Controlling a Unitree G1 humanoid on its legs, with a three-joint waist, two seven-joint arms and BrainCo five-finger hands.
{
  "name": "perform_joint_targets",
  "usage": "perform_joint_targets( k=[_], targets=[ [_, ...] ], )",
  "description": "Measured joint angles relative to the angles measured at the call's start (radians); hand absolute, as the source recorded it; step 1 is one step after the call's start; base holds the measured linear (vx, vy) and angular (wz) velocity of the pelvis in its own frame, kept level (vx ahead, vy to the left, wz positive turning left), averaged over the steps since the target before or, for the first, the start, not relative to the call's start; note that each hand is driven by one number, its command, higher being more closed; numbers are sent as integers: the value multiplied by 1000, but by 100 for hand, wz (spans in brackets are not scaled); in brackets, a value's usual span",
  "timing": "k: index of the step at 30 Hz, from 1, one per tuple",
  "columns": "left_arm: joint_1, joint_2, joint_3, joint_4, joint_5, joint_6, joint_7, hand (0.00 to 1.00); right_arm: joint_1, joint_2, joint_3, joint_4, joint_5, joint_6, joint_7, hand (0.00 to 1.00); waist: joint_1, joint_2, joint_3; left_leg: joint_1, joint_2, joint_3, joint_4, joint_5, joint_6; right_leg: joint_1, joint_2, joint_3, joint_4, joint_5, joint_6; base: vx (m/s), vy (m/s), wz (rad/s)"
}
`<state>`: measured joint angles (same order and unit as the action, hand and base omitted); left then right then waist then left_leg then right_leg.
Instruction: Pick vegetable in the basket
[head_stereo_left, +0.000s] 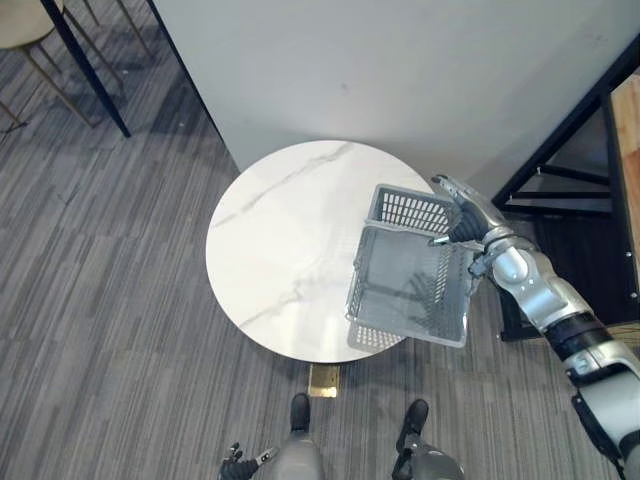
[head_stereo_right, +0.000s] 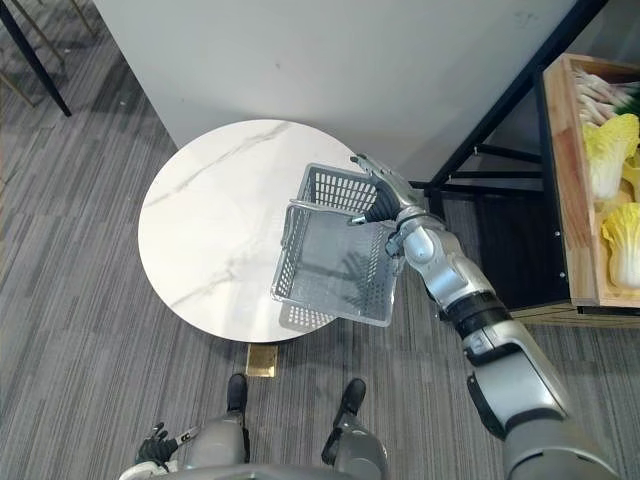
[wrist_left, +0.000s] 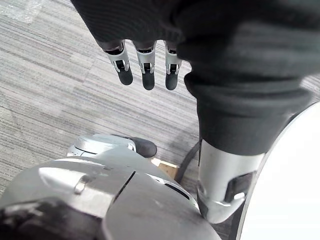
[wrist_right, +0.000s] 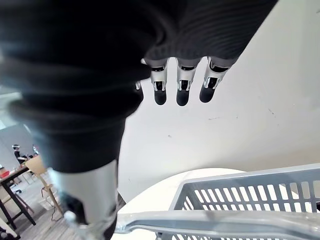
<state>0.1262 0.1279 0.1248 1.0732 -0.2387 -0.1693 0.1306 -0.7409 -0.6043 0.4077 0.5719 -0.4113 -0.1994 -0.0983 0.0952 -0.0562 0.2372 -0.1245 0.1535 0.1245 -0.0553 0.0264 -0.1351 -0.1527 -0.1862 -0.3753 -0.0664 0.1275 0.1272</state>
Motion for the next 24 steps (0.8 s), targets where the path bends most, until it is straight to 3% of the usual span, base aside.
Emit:
perform_joint_targets(
  k=[12, 24],
  targets=[
    [-11, -4, -4, -2, -32, -25, 16, 0, -63, -12, 21, 204, -87, 20, 14, 0, -6, -10, 77, -16, -23, -21, 0, 4, 6, -6, -21, -12, -1, 7, 4, 8, 8, 4],
    [-15, 6, -40, -10, -32, -27, 19, 0, -73, -42, -9, 280, -92, 21, 9, 0, -7, -8, 91, -36, -31, -17, 2, 9, 12, -33, -29, 2, -2, 23, 2, -2, 2, -1]
  ],
)
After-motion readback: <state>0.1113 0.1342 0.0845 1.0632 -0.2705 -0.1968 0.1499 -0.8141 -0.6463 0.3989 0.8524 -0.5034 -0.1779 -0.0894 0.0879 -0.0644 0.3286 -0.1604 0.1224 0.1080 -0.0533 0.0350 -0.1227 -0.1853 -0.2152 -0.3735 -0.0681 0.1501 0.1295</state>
